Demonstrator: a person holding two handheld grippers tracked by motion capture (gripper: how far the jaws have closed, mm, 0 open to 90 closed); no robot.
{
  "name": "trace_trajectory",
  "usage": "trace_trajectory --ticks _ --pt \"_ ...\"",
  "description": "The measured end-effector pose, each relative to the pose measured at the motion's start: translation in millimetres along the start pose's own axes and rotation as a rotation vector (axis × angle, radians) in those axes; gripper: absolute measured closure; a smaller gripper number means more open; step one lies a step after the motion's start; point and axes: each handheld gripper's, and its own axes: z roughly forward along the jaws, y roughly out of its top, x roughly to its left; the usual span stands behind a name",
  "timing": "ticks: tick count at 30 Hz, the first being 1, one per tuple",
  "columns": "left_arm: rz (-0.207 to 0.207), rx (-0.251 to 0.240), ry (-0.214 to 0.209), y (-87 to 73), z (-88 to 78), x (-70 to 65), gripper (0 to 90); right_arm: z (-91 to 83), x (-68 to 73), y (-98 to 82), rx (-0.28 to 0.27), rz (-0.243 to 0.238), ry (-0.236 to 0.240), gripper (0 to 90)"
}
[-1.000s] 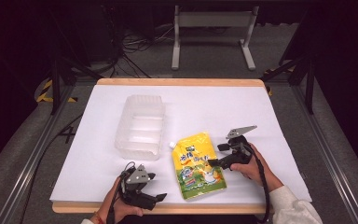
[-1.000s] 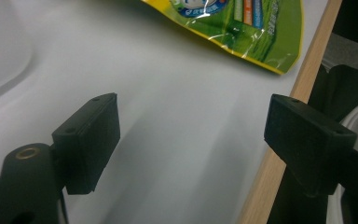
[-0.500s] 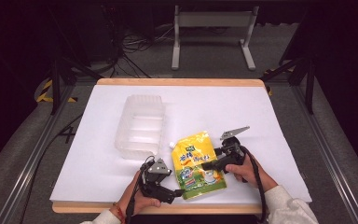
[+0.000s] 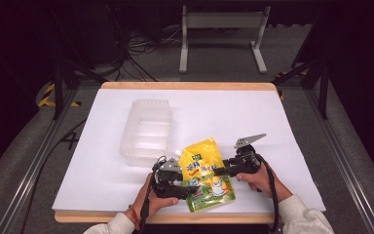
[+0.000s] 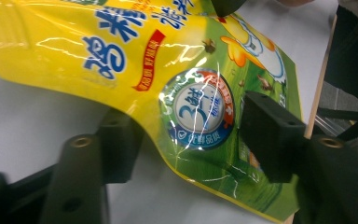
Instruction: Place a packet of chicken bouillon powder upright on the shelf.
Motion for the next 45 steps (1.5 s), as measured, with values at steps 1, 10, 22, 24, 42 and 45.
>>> trace_trajectory --ticks 1,10,22,24,42,45 --pt "0.008 -0.013 0.003 1.4 -0.9 -0.2 51.0 -2.9 0.5 -0.9 -0.009 0.001 -0.004 63.8" --pt "0.119 -0.043 0.077 19.9 -9.6 -12.4 75.1 -29.5 21.3 1.2 -0.080 -0.098 -0.019 80.8" --pt "0.220 -0.109 0.126 45.7 -33.8 -15.2 88.7 -55.9 47.1 13.0 -0.216 -0.216 -0.052 90.0" --pt "0.248 -0.126 0.141 53.2 -40.8 -17.4 88.8 -62.6 52.0 16.8 -0.251 -0.234 -0.075 90.0" --pt "0.320 -0.208 0.286 77.6 -74.2 -12.4 88.8 -61.5 86.8 55.7 -0.317 -0.405 -0.181 90.0" --pt "0.319 -0.240 0.302 79.6 -83.7 -8.9 88.7 -59.2 90.9 65.1 -0.336 -0.424 -0.191 90.0"
